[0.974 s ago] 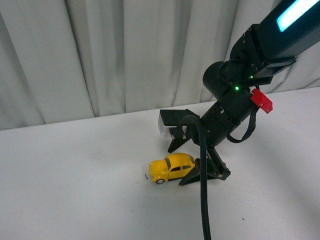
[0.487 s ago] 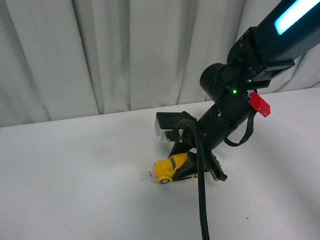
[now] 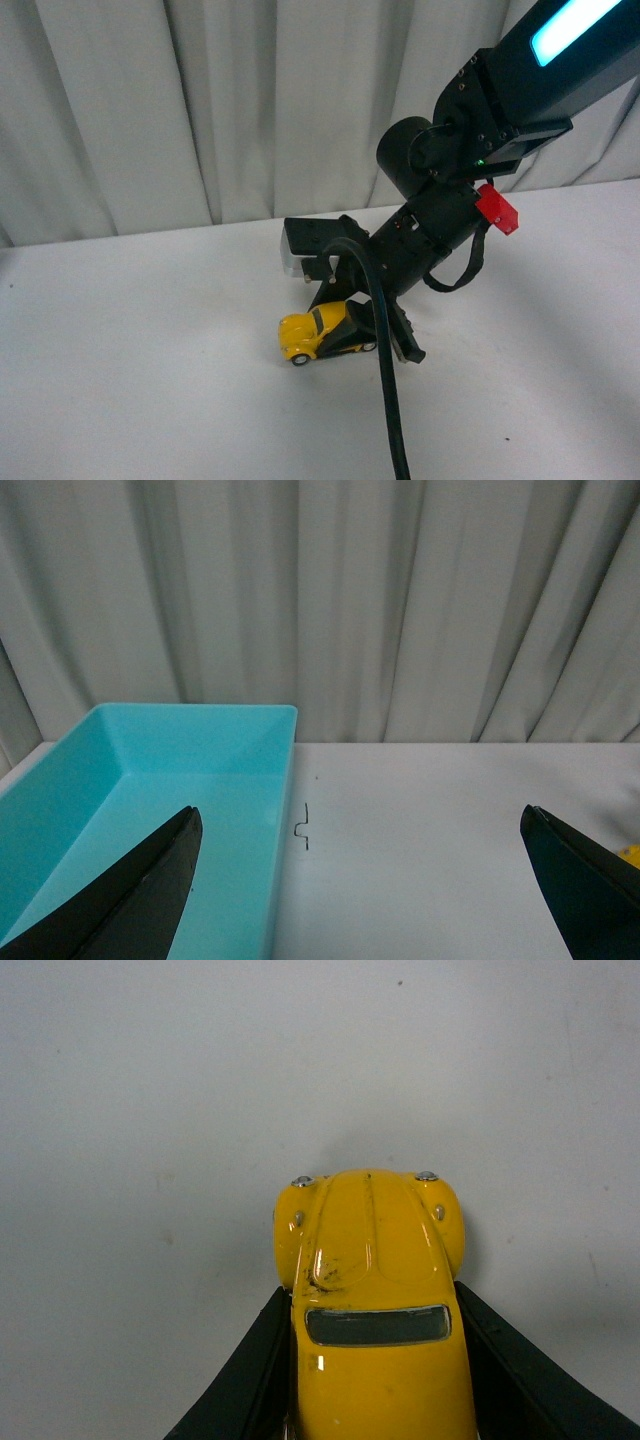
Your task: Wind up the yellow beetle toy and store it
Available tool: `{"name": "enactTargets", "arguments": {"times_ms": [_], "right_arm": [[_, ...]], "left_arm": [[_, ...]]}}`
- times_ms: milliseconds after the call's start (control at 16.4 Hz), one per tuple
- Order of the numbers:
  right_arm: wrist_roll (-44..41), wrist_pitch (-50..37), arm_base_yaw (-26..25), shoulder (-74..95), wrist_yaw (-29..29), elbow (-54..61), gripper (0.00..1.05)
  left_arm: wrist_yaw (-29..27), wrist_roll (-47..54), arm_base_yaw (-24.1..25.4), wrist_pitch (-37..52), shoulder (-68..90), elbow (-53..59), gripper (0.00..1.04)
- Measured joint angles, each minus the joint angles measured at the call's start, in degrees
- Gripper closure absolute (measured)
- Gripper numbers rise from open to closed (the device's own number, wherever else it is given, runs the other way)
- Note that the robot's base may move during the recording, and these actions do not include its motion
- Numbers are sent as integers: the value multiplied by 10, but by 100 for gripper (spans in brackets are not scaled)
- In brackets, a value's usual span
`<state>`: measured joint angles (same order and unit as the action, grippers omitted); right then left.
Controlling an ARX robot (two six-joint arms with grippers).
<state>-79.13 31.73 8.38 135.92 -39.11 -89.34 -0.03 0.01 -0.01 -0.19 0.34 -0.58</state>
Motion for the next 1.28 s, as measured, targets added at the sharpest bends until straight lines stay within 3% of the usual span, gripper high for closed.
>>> {"name": "enactTargets", "arguments": {"times_ms": [487, 548, 913, 1279], "right_arm": [[10, -27, -43, -8, -10, 53, 63], [-35, -11, -91, -18, -17, 78, 63], [-114, 2, -164, -31, -27, 118, 63], [-155, 18, -201, -41, -28, 143, 63]], "left_arm": [[0, 0, 0, 0, 0, 0, 7], [0, 0, 0, 0, 0, 0, 7], [0, 0, 0, 0, 0, 0, 7], [0, 0, 0, 0, 0, 0, 7]]}}
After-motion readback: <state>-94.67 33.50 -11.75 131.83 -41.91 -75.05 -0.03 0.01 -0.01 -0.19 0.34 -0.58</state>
